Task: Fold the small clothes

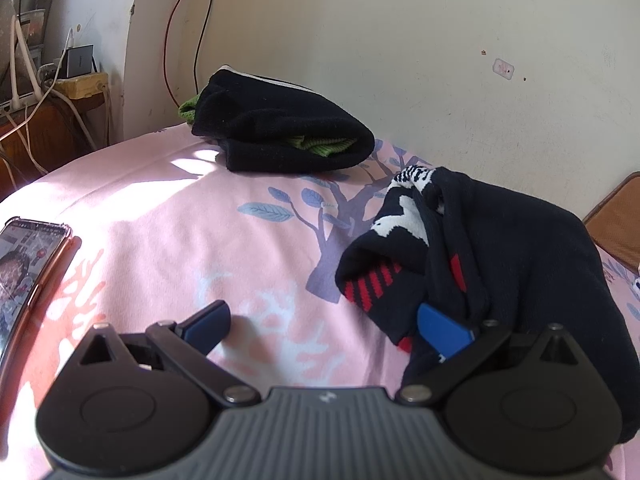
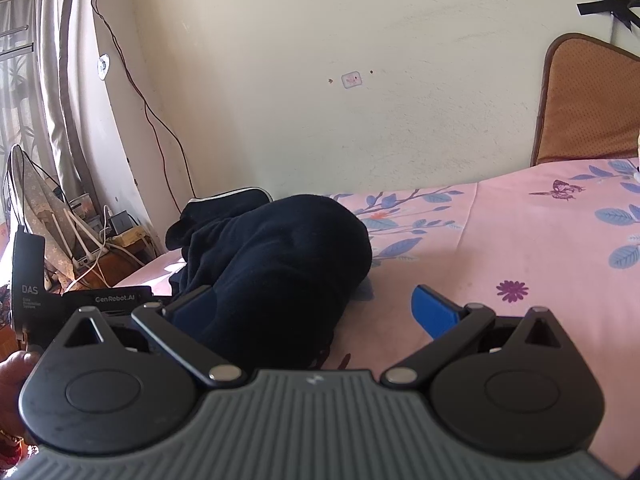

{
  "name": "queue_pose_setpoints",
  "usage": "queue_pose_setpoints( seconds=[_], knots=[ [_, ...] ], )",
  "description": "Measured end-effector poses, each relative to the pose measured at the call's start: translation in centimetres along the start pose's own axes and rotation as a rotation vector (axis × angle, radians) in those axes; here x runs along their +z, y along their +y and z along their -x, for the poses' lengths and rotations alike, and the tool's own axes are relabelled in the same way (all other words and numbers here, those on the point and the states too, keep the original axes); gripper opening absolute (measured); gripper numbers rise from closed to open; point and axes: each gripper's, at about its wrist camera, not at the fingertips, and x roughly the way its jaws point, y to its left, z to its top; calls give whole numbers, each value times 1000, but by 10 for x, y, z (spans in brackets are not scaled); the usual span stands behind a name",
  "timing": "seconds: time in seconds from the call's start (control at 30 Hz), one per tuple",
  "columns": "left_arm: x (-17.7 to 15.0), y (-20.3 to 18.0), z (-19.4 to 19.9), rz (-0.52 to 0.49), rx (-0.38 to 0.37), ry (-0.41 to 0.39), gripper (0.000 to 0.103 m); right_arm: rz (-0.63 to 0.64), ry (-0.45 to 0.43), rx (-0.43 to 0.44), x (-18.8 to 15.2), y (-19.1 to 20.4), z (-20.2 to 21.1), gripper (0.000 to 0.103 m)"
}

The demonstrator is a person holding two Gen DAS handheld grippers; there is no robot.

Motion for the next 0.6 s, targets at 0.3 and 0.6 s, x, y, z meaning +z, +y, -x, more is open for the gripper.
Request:
queue_pose_setpoints(
  seconds=[0.3, 0.6],
  knots=[
    [0, 1, 1, -2, 2, 2, 103, -2, 4, -5, -1, 0, -1, 103],
    [2, -3, 0, -22, 15, 19, 103, -3, 4, -6, -1, -1, -1, 103]
  ],
)
